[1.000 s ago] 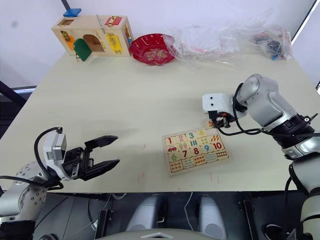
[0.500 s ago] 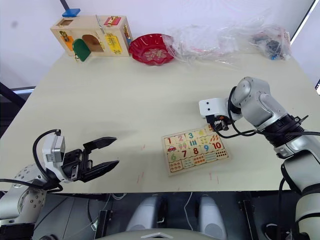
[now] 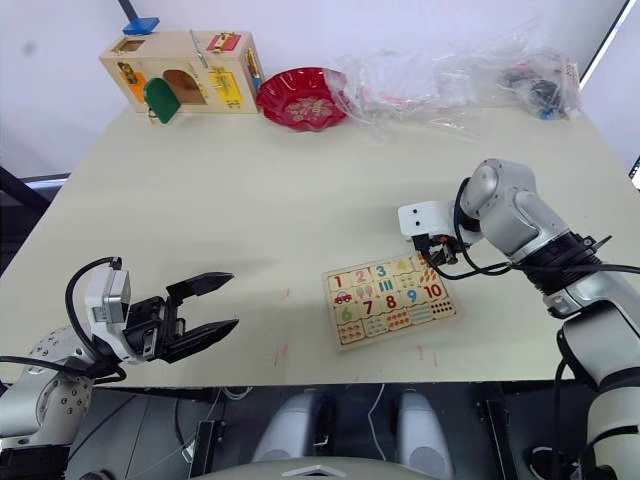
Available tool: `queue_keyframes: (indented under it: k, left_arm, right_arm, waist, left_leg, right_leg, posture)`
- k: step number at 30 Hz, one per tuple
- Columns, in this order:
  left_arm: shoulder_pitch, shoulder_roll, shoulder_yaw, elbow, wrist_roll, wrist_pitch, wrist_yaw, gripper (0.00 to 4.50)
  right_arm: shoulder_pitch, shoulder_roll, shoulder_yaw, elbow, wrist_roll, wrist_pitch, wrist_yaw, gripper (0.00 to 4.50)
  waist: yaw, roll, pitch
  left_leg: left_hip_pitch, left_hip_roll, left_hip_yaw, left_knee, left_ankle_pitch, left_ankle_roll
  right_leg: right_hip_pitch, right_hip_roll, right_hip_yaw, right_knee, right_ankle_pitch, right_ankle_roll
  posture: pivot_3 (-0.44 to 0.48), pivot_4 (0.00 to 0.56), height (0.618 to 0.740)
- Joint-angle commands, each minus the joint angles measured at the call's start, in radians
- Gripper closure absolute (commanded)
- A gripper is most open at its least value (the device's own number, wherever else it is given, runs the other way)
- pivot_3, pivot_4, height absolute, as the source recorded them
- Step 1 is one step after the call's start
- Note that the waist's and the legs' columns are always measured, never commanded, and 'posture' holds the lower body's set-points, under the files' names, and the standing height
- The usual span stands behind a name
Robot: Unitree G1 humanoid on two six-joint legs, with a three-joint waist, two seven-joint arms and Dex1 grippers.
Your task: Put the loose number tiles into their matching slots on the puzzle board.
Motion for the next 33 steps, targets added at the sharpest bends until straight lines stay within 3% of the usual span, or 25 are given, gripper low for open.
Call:
queue_keyframes:
  k: [1,33]
  left_arm:
    - [0.001,0.008,0.01,-0.034,-0.005,-0.01,0.0,0.0]
    - [0.016,0.006,0.01,-0.05,-0.004,-0.013,0.016,0.0]
  right_arm:
    - [0.0,0.002,-0.022,0.004,-0.006,-0.011,0.002,3.59]
    - [-0.002,0.021,-0.029,0.052,-0.022,-0.042,0.009,3.59]
  waist:
    - [0.0,0.0,0.0]
    - [0.0,0.0,0.0]
  left_leg:
    - [0.0,0.0,0.0,0.0,0.0,0.0]
    - [0.0,0.0,0.0,0.0,0.0,0.0]
  right_leg:
    - [0.0,0.0,0.0,0.0,0.0,0.0]
    - [0.0,0.0,0.0,0.0,0.0,0.0]
  posture:
    - [0.0,0.15,0.74]
    - [0.0,0.15,0.74]
